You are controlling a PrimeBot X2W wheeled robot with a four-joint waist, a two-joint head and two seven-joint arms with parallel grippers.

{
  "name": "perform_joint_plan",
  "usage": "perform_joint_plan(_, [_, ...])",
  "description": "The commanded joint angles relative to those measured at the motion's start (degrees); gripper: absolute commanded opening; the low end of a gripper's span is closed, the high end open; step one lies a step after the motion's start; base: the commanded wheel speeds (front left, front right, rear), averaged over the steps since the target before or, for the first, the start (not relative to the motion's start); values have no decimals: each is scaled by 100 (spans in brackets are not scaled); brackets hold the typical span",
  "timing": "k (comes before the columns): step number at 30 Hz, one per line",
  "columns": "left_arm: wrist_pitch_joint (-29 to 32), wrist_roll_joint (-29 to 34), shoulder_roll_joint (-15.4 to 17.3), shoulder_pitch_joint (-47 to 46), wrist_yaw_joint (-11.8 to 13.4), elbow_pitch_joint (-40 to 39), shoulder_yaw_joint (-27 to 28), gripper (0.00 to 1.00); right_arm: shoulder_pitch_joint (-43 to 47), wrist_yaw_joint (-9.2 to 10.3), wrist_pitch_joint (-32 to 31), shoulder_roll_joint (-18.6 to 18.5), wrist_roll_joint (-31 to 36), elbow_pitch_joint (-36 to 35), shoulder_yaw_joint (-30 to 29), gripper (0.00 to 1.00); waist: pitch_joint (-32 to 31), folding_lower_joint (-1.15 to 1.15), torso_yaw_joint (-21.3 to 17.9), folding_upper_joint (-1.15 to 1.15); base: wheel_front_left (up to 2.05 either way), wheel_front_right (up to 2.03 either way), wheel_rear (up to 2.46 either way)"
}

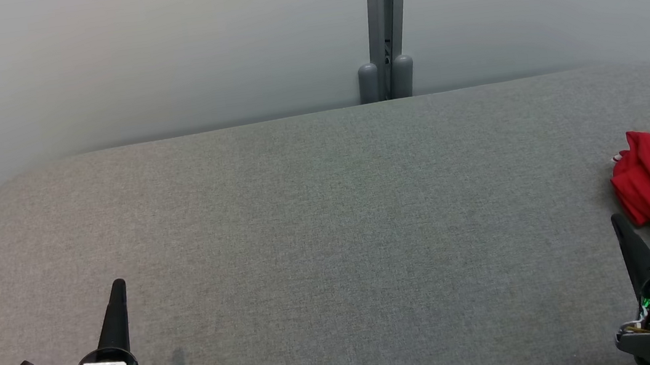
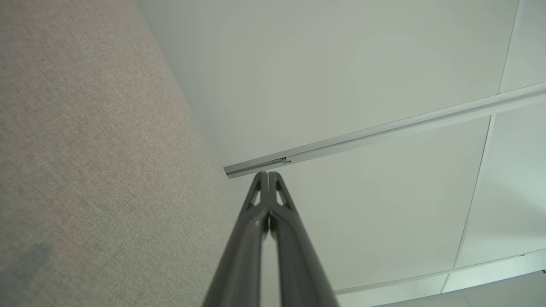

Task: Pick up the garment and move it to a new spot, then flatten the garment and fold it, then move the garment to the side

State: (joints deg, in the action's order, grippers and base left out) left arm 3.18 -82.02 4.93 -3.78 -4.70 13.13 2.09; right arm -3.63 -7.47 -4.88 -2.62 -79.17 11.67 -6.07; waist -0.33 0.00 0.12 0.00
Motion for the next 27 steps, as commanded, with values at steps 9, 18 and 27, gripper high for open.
perform_joint_plan(9, [109,-404,-37,-179,-129,24,162,0,-159,-4,-87,-46,-489,82,-33,0,15,0,-4,0,0,0,0])
perform_joint_plan(18, [190,-729,-90,-222,-208,57,266,0,-218,-4,-123,-46,-881,152,-45,0,30,0,-7,0,0,0,0])
perform_joint_plan(27, [268,-1025,-133,-282,-289,89,367,0,-280,-3,-175,-46,-1243,232,-56,0,45,0,-11,0,0,0,0])
